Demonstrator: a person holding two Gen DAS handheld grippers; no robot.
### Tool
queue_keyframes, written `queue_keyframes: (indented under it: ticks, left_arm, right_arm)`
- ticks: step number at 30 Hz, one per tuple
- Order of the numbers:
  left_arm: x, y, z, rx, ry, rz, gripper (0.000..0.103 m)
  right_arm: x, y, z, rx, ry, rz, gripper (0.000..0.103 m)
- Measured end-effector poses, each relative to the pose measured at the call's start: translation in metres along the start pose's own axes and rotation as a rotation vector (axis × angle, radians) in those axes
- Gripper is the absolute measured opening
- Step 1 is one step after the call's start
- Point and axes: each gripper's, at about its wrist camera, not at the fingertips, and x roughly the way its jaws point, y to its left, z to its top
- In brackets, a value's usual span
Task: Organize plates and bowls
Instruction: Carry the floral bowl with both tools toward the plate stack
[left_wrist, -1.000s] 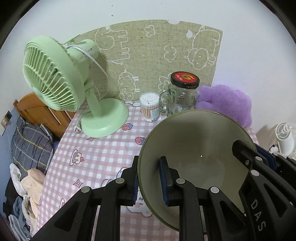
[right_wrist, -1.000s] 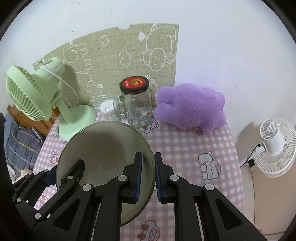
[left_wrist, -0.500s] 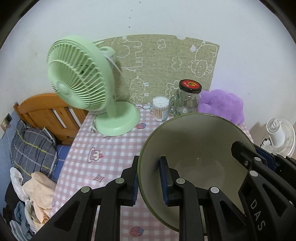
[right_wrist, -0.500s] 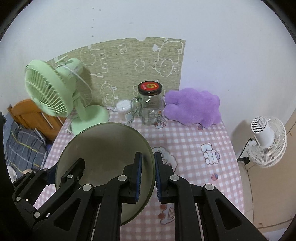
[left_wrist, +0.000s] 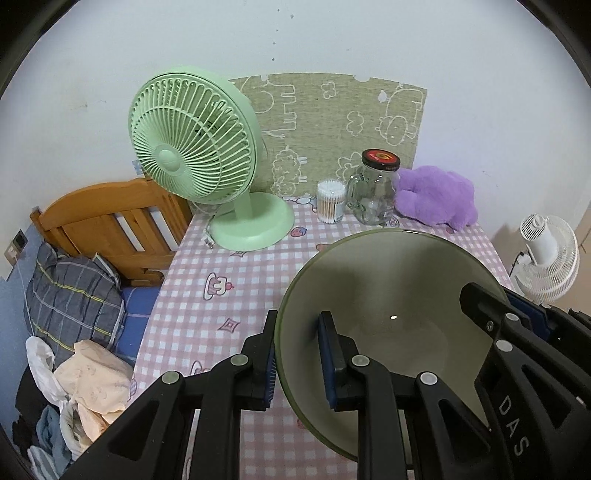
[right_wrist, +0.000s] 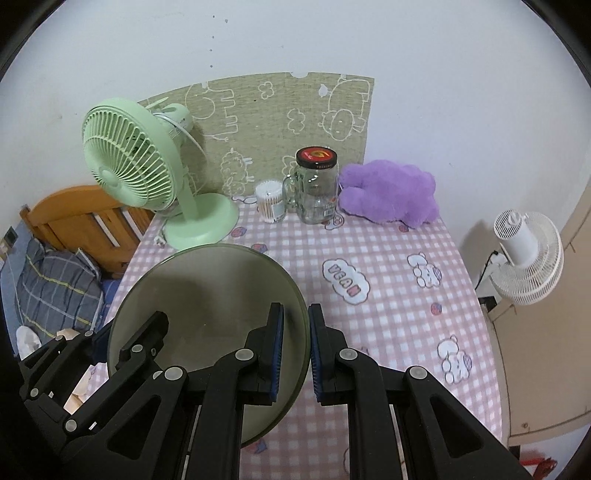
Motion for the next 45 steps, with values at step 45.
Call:
queue_keyframes:
  ticks: [45]
  left_arm:
    - [-0.038, 0.013, -0.157, 0.054, 0.124, -0.103, 0.018]
  right_arm:
    - [-0.045, 0.009, -0.168, 0.044, 0.168, -0.031, 0.016]
